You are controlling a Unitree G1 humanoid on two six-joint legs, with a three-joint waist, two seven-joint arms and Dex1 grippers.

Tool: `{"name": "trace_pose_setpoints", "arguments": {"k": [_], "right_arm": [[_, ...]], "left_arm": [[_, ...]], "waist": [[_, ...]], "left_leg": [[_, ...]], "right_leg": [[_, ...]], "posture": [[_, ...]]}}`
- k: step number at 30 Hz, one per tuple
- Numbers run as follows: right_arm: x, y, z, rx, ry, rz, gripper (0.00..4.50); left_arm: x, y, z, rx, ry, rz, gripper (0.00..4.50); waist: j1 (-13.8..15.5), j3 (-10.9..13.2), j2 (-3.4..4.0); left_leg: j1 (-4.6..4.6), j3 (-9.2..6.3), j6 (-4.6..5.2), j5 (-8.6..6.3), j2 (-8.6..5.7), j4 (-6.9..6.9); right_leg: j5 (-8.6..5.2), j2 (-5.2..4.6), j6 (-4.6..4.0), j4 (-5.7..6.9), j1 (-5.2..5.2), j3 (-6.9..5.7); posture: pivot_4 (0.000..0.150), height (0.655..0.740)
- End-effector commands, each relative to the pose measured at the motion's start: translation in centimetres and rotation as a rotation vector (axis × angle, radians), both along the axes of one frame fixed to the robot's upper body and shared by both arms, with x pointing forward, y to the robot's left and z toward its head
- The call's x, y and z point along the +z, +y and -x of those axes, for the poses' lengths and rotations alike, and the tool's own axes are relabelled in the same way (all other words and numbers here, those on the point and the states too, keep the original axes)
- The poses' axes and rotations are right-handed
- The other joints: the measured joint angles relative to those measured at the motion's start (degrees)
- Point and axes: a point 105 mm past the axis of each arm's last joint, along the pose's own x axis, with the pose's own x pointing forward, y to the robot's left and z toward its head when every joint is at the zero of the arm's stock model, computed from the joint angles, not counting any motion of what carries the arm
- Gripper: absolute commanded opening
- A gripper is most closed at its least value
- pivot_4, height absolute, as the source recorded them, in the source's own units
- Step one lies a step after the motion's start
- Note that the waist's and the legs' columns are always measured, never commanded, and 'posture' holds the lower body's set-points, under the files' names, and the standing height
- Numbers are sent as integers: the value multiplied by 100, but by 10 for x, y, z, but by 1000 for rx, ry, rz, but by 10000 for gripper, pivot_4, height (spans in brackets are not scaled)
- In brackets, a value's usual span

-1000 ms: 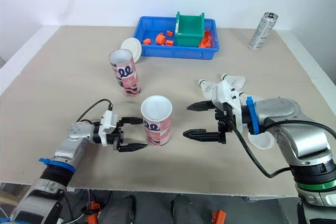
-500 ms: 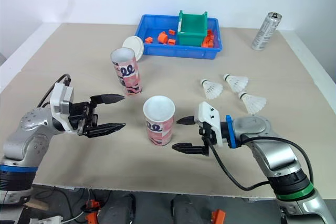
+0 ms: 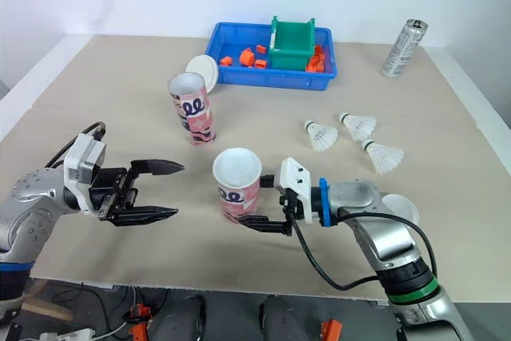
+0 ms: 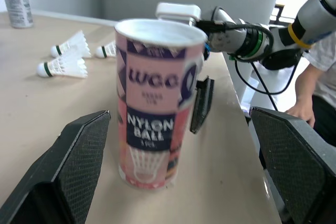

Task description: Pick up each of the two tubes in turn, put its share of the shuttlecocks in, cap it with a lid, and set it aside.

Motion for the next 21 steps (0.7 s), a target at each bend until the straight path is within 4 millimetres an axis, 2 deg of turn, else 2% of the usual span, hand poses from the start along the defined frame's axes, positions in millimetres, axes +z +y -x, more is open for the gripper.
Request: {"name": "trace_pose_setpoints", "arguments": {"k": [1,12,13,15,18,21], "right_arm": [[7,7,-3,9,-64,-30,45000],[6,24,-9,54,-83,-68,45000],[5,24,-9,56,-83,-68,40998],[5,24,-9,57,-82,-67,38137],[6,21,-10,48,-79,-65,27687],[6,18,-9,47,-73,-58,27687]], "left_arm": [[0,7,2,9,-42,-30,44413],[-5,5,1,15,-47,-25,44413],[-6,5,1,16,-48,-24,45000],[-7,5,0,17,-49,-23,45000],[-8,4,0,19,-51,-21,45000],[-8,3,-3,23,-58,-17,45000]], "waist": [[0,0,0],[0,0,0],[0,0,0],[0,0,0],[0,0,1],[0,0,1]], "left_leg": [[0,0,0,0,1,0],[-1,0,0,0,1,1],[-2,1,0,0,1,1],[-1,1,0,0,1,1],[-1,0,0,0,1,1],[-1,0,0,0,1,3]], "right_leg": [[1,0,-1,0,0,0],[1,0,-2,1,0,0],[1,-1,-2,1,0,0],[1,-1,-2,1,0,0],[2,0,-3,2,0,0],[2,0,-4,3,0,0]], "posture": [[1500,7384],[1500,7384],[1500,7384],[1500,7384],[1500,7384],[1500,7384]]}}
